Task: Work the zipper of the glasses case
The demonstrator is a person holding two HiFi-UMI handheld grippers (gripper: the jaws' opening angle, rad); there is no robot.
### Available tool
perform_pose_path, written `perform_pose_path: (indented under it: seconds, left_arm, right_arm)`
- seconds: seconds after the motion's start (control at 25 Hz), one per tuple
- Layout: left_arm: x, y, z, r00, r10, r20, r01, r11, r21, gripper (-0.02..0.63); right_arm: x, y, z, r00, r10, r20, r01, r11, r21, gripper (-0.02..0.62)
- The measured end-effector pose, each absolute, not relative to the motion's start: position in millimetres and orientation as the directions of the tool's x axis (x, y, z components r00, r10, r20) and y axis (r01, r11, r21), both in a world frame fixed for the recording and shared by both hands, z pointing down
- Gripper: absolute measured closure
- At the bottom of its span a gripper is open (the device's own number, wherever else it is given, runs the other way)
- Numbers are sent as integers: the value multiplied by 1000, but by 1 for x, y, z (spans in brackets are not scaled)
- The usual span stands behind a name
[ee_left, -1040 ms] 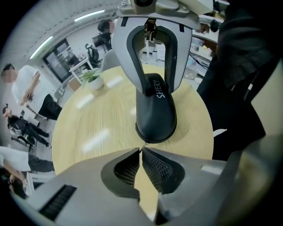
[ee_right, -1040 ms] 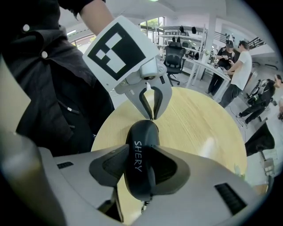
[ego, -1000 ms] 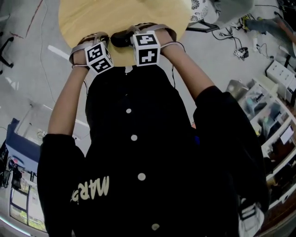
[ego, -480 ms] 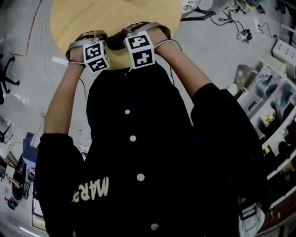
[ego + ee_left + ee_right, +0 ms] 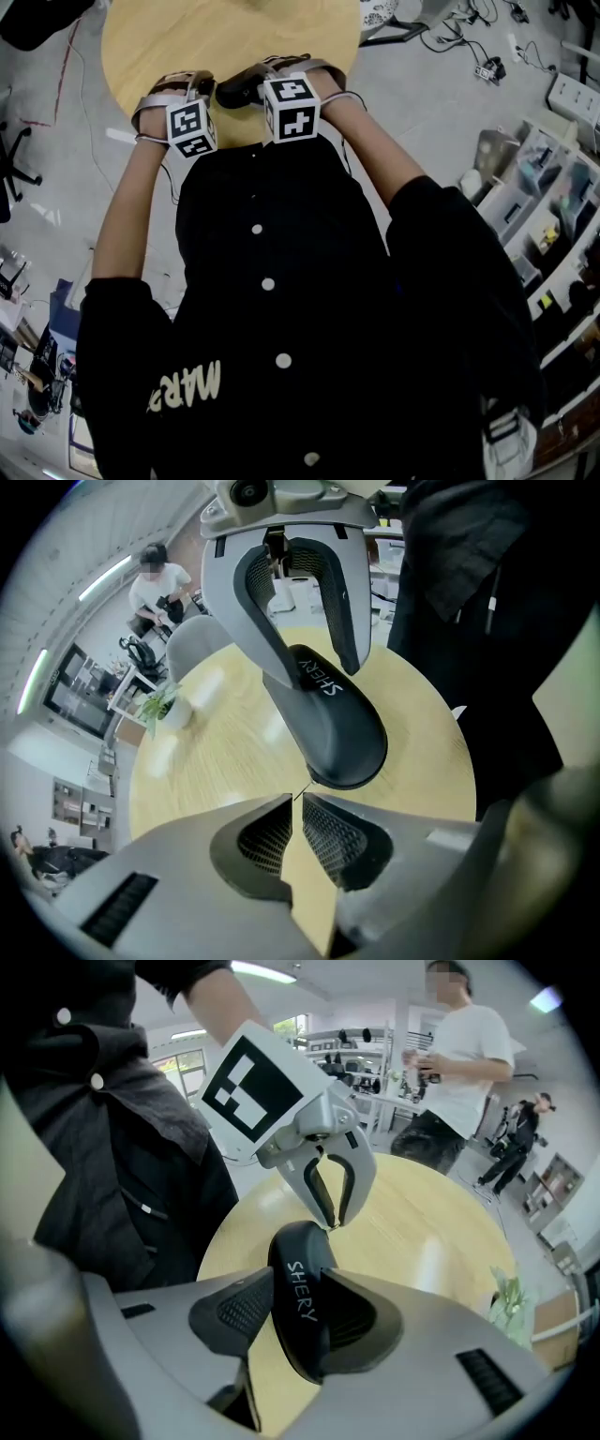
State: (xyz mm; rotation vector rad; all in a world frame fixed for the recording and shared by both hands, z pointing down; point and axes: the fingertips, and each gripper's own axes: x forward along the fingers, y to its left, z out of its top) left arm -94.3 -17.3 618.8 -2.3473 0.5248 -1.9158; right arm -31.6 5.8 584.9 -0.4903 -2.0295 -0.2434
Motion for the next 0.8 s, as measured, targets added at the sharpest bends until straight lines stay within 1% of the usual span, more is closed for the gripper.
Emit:
perform_pose_path:
  seconds: [0.12, 0.2, 0.28, 0.36, 0.48, 0.52, 0.56, 0.64, 0.72, 0.8]
  left_arm:
    - [-109, -20, 618, 146, -319, 937, -234, -931, -280, 578]
    - [-117, -26, 615, 141, -338, 931, -264, -919, -293, 578]
    - [-118, -27, 605, 149, -374, 916, -317, -895, -314, 580]
    - [-117, -27, 585, 169, -442, 881, -396, -849, -350, 580]
    - [-114, -38, 532, 213, -597, 773, -572, -718, -397, 589]
    - [-114, -43, 511, 223, -646, 730, -649, -657, -384, 595]
    - [-115, -46, 491, 229, -691, 685, -724, -592, -355, 598]
    - [-119, -50, 453, 229, -766, 600, -843, -465, -271, 601]
    - [-126, -52, 420, 213, -822, 528, -913, -360, -193, 601]
    - [-134, -53, 390, 190, -865, 465, -951, -280, -133, 601]
  right_arm:
    - [-30, -3, 580, -475, 224, 851, 359, 932, -45, 434]
    - [-28, -13, 577, -505, 197, 840, 306, 951, -39, 445]
    - [-22, -17, 571, -536, 173, 827, 254, 966, -37, 457]
    - [-16, -17, 557, -580, 170, 797, 185, 980, -75, 475]
    - [-10, -29, 526, -664, 136, 735, 69, 990, -121, 531]
    - [-8, -35, 515, -687, 114, 718, 40, 992, -119, 556]
    - [-4, -41, 503, -705, 91, 703, 16, 994, -112, 566]
    - [3, -51, 480, -734, 43, 677, -27, 995, -93, 572]
    - [9, -64, 455, -766, -11, 642, -70, 995, -67, 589]
    - [13, -78, 426, -805, -86, 587, -119, 993, -19, 591]
